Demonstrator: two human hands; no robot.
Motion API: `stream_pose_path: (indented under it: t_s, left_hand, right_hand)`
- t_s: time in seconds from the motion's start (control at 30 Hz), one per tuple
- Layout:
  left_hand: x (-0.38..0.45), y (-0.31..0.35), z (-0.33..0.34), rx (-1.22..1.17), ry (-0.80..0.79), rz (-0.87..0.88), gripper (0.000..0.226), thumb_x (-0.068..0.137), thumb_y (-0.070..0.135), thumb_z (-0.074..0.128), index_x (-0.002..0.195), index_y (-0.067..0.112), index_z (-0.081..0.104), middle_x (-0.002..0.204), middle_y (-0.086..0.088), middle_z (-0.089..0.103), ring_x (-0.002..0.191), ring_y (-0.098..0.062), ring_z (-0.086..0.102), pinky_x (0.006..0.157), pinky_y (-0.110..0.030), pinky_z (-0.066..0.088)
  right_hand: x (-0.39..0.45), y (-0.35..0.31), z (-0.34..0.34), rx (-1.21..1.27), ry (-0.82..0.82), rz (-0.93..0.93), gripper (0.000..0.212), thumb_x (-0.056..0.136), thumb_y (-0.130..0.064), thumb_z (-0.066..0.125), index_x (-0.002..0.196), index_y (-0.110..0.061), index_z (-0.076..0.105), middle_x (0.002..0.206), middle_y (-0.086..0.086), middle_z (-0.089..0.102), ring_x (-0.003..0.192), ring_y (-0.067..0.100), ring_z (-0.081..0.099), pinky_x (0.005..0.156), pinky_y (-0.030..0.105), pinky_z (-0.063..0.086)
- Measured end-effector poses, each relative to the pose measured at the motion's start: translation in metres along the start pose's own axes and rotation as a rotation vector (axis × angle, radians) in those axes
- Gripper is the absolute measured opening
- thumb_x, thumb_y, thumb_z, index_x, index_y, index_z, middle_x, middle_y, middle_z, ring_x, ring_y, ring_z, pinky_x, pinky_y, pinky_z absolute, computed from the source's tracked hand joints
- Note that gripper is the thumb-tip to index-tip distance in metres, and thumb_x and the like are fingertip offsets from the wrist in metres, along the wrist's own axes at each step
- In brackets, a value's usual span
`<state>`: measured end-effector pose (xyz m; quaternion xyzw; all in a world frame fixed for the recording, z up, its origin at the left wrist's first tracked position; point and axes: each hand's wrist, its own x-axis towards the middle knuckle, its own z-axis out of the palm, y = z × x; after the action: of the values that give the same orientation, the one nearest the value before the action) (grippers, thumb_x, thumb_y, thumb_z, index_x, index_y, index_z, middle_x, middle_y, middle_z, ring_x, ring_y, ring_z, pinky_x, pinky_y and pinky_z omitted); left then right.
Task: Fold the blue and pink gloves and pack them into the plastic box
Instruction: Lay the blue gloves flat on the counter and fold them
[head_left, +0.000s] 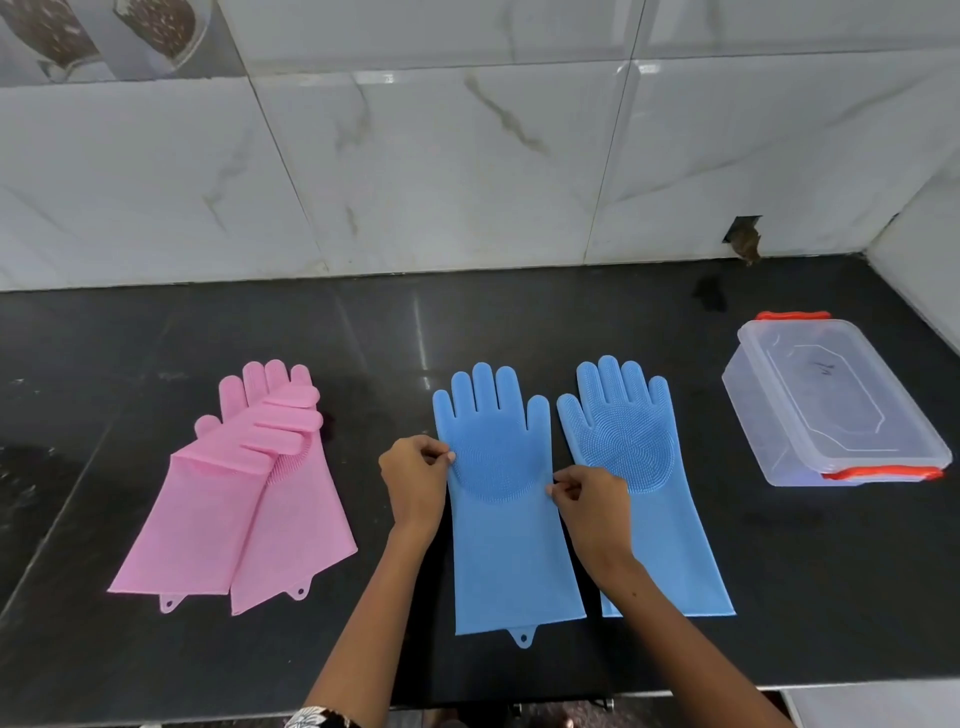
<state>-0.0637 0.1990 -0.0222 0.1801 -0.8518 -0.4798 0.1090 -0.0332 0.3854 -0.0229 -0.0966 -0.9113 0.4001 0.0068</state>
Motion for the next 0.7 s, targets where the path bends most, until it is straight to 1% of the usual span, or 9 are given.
stream_pose_path:
  t_s: [0.17, 0.3, 0.33, 0.47, 0.53, 0.7]
  left_hand:
    - [0.0003, 0.0005, 0.0001, 0.000, 0.007, 0.004, 0.004, 0.077, 0.001, 0.072, 0.077, 0.005, 0.074, 0.068, 0.004, 0.063, 0.064, -0.004, 0.060, 0.064, -0.008, 0.041]
    - [0.0010, 0.0008, -0.0008, -0.002, 0.009, 0.013, 0.003, 0.078, 0.001, 0.072, 0.077, 0.004, 0.074, 0.069, 0.003, 0.063, 0.067, -0.007, 0.061, 0.072, -0.020, 0.048]
    - [0.0007, 0.0009, -0.0009, 0.000, 0.010, 0.014, 0.003, 0.078, 0.001, 0.072, 0.077, 0.003, 0.074, 0.070, 0.002, 0.064, 0.067, -0.007, 0.061, 0.073, -0.020, 0.048]
    - [-0.0001, 0.0015, -0.0005, 0.005, 0.010, 0.012, 0.004, 0.078, 0.001, 0.071, 0.079, 0.004, 0.074, 0.071, 0.002, 0.064, 0.066, -0.004, 0.059, 0.067, -0.011, 0.043]
    - [-0.0001, 0.0021, -0.0009, 0.006, 0.010, 0.010, 0.004, 0.078, 0.000, 0.071, 0.079, 0.003, 0.074, 0.071, 0.002, 0.063, 0.066, -0.004, 0.059, 0.068, -0.012, 0.044]
    - [-0.0002, 0.0023, -0.0016, 0.015, 0.005, 0.010, 0.004, 0.078, 0.000, 0.071, 0.080, 0.003, 0.074, 0.074, 0.000, 0.065, 0.069, -0.010, 0.061, 0.071, -0.017, 0.046]
  right_hand:
    - [0.0002, -0.0016, 0.0013, -0.003, 0.007, -0.002, 0.008, 0.081, -0.009, 0.071, 0.089, -0.009, 0.073, 0.081, 0.001, 0.072, 0.071, 0.010, 0.064, 0.073, 0.024, 0.055]
    - [0.0006, -0.0020, 0.0028, -0.004, 0.017, -0.013, 0.007, 0.081, -0.009, 0.071, 0.087, -0.009, 0.073, 0.080, 0.002, 0.072, 0.069, 0.009, 0.063, 0.070, 0.019, 0.051]
    - [0.0009, -0.0020, 0.0027, -0.004, 0.016, -0.012, 0.007, 0.081, -0.010, 0.071, 0.087, -0.009, 0.073, 0.080, 0.002, 0.072, 0.069, 0.009, 0.063, 0.070, 0.020, 0.052]
    - [0.0011, -0.0011, 0.0020, -0.010, 0.012, -0.010, 0.005, 0.080, -0.010, 0.071, 0.084, -0.008, 0.073, 0.078, 0.003, 0.072, 0.069, 0.013, 0.064, 0.072, 0.029, 0.056]
    - [0.0014, -0.0007, 0.0021, -0.010, 0.014, -0.016, 0.006, 0.080, -0.010, 0.071, 0.086, -0.008, 0.073, 0.079, 0.003, 0.072, 0.070, 0.013, 0.065, 0.072, 0.028, 0.056]
    - [0.0023, 0.0002, 0.0028, -0.015, 0.016, -0.025, 0.008, 0.080, -0.010, 0.072, 0.088, -0.007, 0.073, 0.081, 0.003, 0.073, 0.072, 0.013, 0.065, 0.074, 0.027, 0.056]
